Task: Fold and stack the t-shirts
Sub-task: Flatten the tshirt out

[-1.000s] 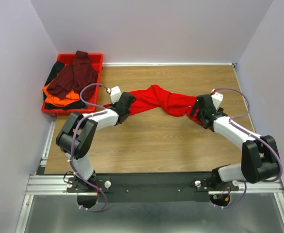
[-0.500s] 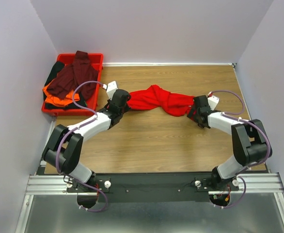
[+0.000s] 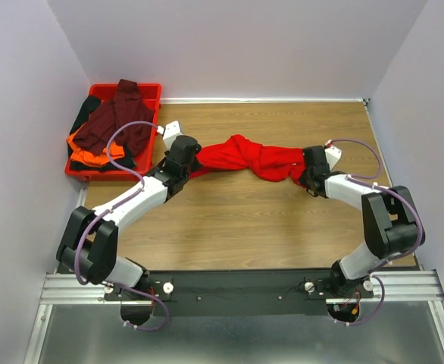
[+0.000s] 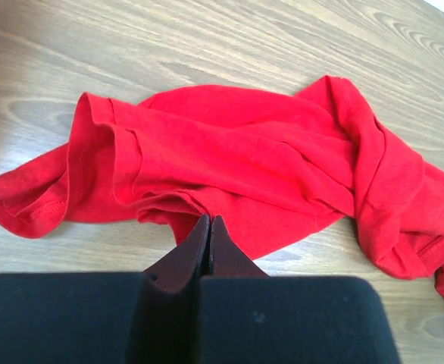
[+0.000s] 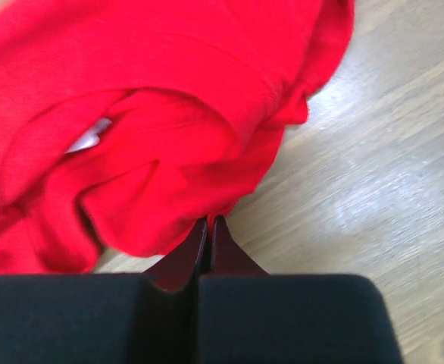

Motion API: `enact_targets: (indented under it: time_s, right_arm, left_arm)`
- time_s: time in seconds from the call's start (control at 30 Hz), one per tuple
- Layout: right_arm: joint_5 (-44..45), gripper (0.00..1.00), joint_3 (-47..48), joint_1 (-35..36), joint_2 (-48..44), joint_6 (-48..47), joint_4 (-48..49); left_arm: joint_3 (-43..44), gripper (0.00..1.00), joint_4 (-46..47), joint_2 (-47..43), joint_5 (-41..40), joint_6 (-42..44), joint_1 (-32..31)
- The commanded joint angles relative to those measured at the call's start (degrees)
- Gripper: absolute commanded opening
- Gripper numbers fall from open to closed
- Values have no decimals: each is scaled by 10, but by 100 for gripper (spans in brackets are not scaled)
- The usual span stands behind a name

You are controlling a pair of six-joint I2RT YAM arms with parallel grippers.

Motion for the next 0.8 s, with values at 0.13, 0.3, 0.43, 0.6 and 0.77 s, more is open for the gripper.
enact_targets:
  time_s: [0.13,0.3,0.43,0.6,0.77]
  right_arm:
    - [-45,1,83,-5,-137,-16,-82]
    - [-45,1,186,-15,-173,-32,-124]
    - [-31,0,275,-27,-172,-45,-152]
    - [-18,0,367,-42,-183,-62,-183]
    - [5,0,415,-45,-229,-84,-211]
  left_arm:
    - [99,0,-78,-36,-1,36,32]
    - [147,0,-113,-57,12,59,75]
    - [189,0,-131,-72,29,83,106]
    - [233,0,-146,-97,47,106,128]
    - [251,0,-162,-142,79,109,134]
